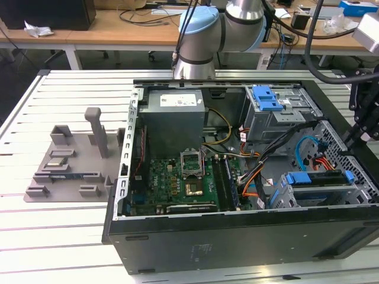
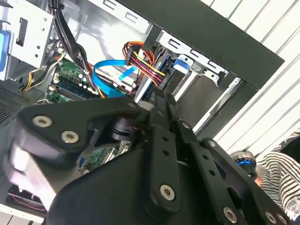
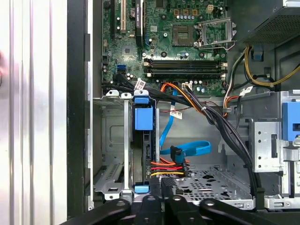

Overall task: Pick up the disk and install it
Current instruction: 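Insert the second disk wire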

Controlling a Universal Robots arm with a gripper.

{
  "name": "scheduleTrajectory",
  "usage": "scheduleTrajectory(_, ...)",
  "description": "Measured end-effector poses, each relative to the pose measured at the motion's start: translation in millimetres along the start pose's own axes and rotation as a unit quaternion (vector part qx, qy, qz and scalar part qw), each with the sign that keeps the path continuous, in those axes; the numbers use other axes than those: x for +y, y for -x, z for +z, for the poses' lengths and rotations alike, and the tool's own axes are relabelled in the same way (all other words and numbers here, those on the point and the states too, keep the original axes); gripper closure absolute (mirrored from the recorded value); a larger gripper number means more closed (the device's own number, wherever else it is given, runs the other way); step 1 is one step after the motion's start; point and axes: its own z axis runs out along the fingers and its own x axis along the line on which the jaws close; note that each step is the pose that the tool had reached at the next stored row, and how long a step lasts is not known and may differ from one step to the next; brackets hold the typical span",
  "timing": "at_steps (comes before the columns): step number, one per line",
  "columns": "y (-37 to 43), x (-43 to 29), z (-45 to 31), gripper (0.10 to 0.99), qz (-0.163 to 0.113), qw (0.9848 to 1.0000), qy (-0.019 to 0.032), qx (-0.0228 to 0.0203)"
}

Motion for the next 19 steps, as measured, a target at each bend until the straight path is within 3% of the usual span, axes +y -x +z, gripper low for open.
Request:
scheduleTrajectory(3,0.0,0.0,-0.2,0.725,0.0,1.0,0.0,0.0)
scheduleTrajectory(5,1.8,1.4,-0.1,0.725,0.0,1.0,0.0,0.0001)
scheduleTrajectory(7,9.5,10.0,1.2,0.725,-0.001,1.0,0.0,0.0001)
scheduleTrajectory(10,12.8,17.7,3.5,0.725,-0.001,1.0,0.0,0.0001)
scheduleTrajectory(15,13.1,23.4,12.9,0.725,-0.003,1.0,0.0,0.0001)
scheduleTrajectory(19,13.8,29.7,25.2,0.725,-0.005,1.0,0.0001,0.0002)
